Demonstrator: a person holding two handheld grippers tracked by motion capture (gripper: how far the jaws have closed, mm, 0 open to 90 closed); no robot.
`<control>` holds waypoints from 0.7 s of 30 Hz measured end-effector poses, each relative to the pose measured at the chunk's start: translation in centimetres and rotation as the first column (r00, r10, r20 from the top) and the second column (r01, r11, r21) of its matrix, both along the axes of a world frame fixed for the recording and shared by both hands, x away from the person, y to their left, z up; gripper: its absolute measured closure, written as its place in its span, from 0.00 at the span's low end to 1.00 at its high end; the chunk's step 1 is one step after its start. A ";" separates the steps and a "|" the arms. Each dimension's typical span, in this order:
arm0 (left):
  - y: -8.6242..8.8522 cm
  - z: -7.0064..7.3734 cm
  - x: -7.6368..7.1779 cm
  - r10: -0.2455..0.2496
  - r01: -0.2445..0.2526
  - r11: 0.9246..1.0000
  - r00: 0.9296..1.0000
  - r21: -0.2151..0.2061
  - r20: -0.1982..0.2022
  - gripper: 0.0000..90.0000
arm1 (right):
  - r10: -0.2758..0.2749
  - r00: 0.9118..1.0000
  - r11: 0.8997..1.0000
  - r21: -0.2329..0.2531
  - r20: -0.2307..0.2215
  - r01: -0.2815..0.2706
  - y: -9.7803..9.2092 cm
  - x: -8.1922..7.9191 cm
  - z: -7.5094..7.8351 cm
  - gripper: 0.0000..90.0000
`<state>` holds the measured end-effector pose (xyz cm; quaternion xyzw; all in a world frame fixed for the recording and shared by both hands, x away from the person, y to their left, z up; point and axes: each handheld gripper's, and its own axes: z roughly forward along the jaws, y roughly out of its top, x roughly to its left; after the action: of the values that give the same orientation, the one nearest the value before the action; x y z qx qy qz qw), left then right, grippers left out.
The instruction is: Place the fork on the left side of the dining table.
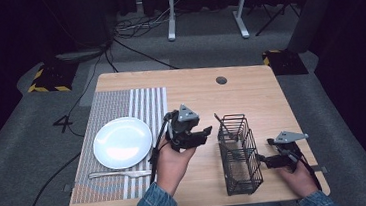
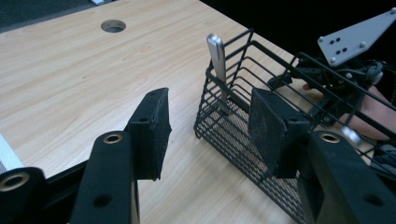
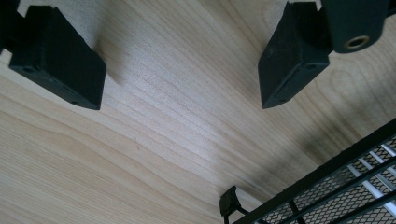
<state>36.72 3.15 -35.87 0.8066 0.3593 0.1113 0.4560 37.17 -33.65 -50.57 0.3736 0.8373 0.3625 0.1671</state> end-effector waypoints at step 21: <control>-2.5 -1.5 2.2 0.049 -0.046 0.989 0.999 -0.144 0.018 0.61 | 0.000 1.000 1.000 0.002 0.000 0.000 0.0 0.0 0.0 0.17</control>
<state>38.91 0.63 -37.41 0.7617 0.3804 0.1045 0.5139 37.16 -33.64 -50.57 0.3739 0.8370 0.3631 0.1669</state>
